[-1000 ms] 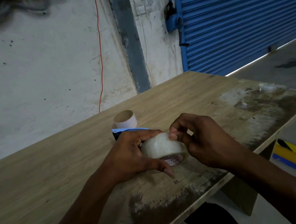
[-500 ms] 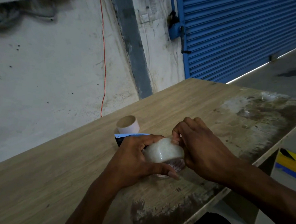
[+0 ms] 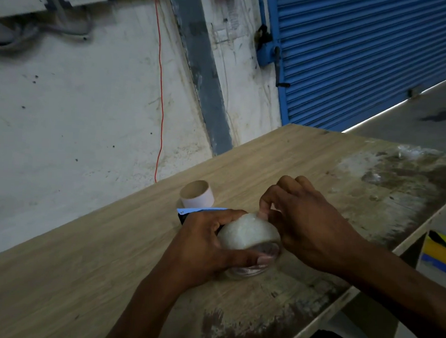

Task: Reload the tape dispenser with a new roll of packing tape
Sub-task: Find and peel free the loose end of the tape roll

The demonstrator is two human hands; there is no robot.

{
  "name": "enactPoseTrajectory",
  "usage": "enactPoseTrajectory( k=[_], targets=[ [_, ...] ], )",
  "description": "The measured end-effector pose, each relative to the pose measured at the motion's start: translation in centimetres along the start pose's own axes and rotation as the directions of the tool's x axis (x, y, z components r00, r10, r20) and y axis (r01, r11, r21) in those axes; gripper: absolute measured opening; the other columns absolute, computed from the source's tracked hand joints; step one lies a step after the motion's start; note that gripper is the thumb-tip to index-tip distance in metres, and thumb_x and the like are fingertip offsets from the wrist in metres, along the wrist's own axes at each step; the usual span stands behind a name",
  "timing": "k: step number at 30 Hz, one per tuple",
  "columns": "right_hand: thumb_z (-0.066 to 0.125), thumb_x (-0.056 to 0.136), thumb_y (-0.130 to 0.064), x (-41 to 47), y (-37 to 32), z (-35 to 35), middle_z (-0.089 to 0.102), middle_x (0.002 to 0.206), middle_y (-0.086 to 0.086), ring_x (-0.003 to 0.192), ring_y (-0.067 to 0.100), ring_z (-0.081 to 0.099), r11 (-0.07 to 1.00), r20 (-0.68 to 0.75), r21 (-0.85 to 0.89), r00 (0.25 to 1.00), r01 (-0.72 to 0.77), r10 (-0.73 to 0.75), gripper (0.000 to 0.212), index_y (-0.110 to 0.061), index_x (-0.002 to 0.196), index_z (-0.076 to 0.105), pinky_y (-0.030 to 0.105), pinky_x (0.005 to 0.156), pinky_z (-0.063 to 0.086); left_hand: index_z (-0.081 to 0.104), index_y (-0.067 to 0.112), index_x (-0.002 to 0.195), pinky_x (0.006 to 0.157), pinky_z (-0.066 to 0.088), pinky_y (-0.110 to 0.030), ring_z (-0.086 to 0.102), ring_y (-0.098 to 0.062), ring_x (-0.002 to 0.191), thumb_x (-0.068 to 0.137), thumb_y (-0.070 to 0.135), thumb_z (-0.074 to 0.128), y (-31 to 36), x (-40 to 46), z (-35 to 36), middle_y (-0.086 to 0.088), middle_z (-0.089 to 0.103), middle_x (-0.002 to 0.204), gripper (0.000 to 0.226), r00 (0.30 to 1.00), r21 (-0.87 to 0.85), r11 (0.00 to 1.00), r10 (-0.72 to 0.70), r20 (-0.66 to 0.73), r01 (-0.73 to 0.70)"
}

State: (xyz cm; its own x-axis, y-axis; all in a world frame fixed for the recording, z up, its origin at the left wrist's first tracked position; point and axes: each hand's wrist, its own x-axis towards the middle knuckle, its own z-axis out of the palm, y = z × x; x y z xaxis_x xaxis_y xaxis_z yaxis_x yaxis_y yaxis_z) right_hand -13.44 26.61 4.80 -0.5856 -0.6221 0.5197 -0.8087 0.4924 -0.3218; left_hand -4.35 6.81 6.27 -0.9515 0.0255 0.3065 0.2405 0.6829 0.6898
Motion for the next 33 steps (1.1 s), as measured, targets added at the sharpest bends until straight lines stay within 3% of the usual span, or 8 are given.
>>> enactPoseTrajectory(
  k=[4, 7, 11, 15, 22, 27, 29, 33],
  targets=[
    [0.060, 0.095, -0.045, -0.6, 1.3, -1.1, 0.074, 0.090, -0.013, 0.088, 0.005, 0.069, 0.818, -0.015, 0.564, 0.989, -0.110, 0.144, 0.023, -0.027, 0.093, 0.075, 0.021, 0.072, 0.055, 0.078, 0.034, 0.108, 0.086, 0.060, -0.042, 0.073, -0.006, 0.097, 0.063, 0.042, 0.096, -0.2, 0.0, 0.0, 0.013, 0.078, 0.101, 0.049, 1.000, 0.004, 1.000, -0.013, 0.006, 0.013],
    [0.075, 0.086, -0.037, -1.1, 1.5, -0.8, 0.077, 0.099, -0.020, 0.093, 0.002, 0.073, 0.790, 0.012, 0.601, 0.990, -0.121, 0.142, 0.018, -0.029, 0.101, 0.080, 0.022, 0.078, 0.059, 0.078, 0.033, 0.109, 0.087, 0.061, -0.043, 0.074, -0.007, 0.097, 0.062, 0.038, 0.097, -0.1, 0.1, 0.0, 0.011, 0.078, 0.102, 0.051, 1.000, -0.014, 1.000, -0.009, 0.009, 0.009],
    [0.084, 0.079, -0.026, -0.5, 1.5, 0.0, 0.077, 0.094, -0.015, 0.086, 0.007, 0.074, 0.775, 0.002, 0.621, 0.989, -0.115, 0.145, 0.011, -0.027, 0.090, 0.083, 0.029, 0.080, 0.061, 0.079, 0.031, 0.110, 0.088, 0.061, -0.045, 0.074, -0.011, 0.100, 0.059, 0.036, 0.099, 0.0, 0.1, 0.0, 0.008, 0.078, 0.104, 0.055, 1.000, -0.017, 1.000, 0.010, 0.018, -0.010],
    [0.082, 0.083, -0.016, 0.0, 1.4, 0.1, 0.077, 0.090, -0.011, 0.083, 0.009, 0.072, 0.791, -0.031, 0.608, 0.994, -0.066, 0.107, 0.006, -0.022, 0.084, 0.082, 0.018, 0.068, 0.055, 0.078, 0.028, 0.111, 0.089, 0.061, -0.045, 0.074, -0.012, 0.102, 0.056, 0.035, 0.101, -0.3, 0.2, -0.1, 0.008, 0.078, 0.106, 0.060, 1.000, -0.014, 1.000, 0.008, 0.018, -0.008],
    [0.063, 0.088, -0.022, -0.4, 1.1, 0.4, 0.061, 0.093, -0.017, 0.084, 0.006, 0.060, 0.956, -0.087, 0.283, 0.995, 0.077, -0.055, 0.013, -0.035, 0.090, 0.061, 0.041, 0.065, 0.054, 0.079, 0.032, 0.107, 0.087, 0.061, -0.044, 0.074, -0.009, 0.099, 0.053, 0.034, 0.101, -0.3, 0.1, 0.0, 0.011, 0.078, 0.104, 0.059, 1.000, 0.001, 1.000, 0.008, 0.008, -0.008],
    [0.038, 0.071, -0.048, -0.4, 0.0, -0.2, 0.043, 0.099, -0.015, 0.087, 0.005, 0.039, 0.996, 0.078, -0.019, 0.994, 0.084, -0.082, 0.029, -0.036, 0.097, 0.045, 0.026, 0.050, 0.033, 0.079, 0.032, 0.107, 0.088, 0.060, -0.048, 0.074, -0.013, 0.101, 0.055, 0.038, 0.101, 0.0, 0.0, 0.1, 0.009, 0.078, 0.104, 0.057, 1.000, -0.006, 1.000, 0.014, 0.015, -0.014],
    [0.039, 0.071, -0.051, -0.4, -0.3, -0.3, 0.044, 0.101, -0.008, 0.088, 0.013, 0.044, 0.993, 0.087, -0.078, 0.993, 0.085, -0.078, 0.037, -0.029, 0.098, 0.047, 0.027, 0.053, 0.028, 0.078, 0.032, 0.106, 0.088, 0.059, -0.050, 0.073, -0.015, 0.100, 0.057, 0.041, 0.100, 0.1, 0.1, 0.2, 0.008, 0.078, 0.103, 0.055, 1.000, -0.010, 1.000, 0.018, 0.018, -0.018],
    [0.047, 0.077, -0.048, -0.1, -0.6, -0.1, 0.045, 0.102, 0.000, 0.090, 0.022, 0.046, 0.967, 0.069, -0.237, 0.995, 0.090, -0.076, 0.034, -0.023, 0.101, 0.049, 0.039, 0.069, 0.041, 0.078, 0.032, 0.105, 0.085, 0.058, -0.050, 0.073, -0.015, 0.096, 0.064, 0.042, 0.097, 0.3, 0.0, 0.1, 0.006, 0.078, 0.100, 0.046, 0.999, 0.010, 1.000, 0.027, 0.045, -0.027]
  ],
)
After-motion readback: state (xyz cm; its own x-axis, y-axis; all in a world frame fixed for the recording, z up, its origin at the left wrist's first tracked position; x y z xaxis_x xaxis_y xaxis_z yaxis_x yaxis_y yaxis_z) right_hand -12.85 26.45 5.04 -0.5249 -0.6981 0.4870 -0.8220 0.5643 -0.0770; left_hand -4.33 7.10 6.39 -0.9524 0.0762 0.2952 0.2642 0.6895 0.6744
